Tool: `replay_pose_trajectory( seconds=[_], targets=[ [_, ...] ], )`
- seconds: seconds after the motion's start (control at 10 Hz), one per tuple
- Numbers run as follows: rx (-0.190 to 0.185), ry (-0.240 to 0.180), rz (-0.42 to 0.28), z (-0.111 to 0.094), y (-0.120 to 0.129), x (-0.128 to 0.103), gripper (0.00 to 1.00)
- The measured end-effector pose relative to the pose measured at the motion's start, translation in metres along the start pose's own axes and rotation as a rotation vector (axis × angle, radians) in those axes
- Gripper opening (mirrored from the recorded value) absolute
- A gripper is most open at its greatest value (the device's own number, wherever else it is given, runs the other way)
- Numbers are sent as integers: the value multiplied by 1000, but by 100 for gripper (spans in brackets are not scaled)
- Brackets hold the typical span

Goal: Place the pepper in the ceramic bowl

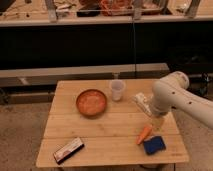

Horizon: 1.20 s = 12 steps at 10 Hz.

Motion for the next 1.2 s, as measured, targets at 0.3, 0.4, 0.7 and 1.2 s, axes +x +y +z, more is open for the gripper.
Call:
replay_pose_trajectory(
  seconds=[0.3, 0.4, 0.7, 1.2],
  targets=[
    [-22, -12, -30, 27, 0, -9, 80],
    [-29, -22, -38, 35, 1, -14, 80],
    [-40, -36, -59, 58, 1, -21, 80],
    [-49, -66, -83, 91, 6, -28, 80]
  ],
)
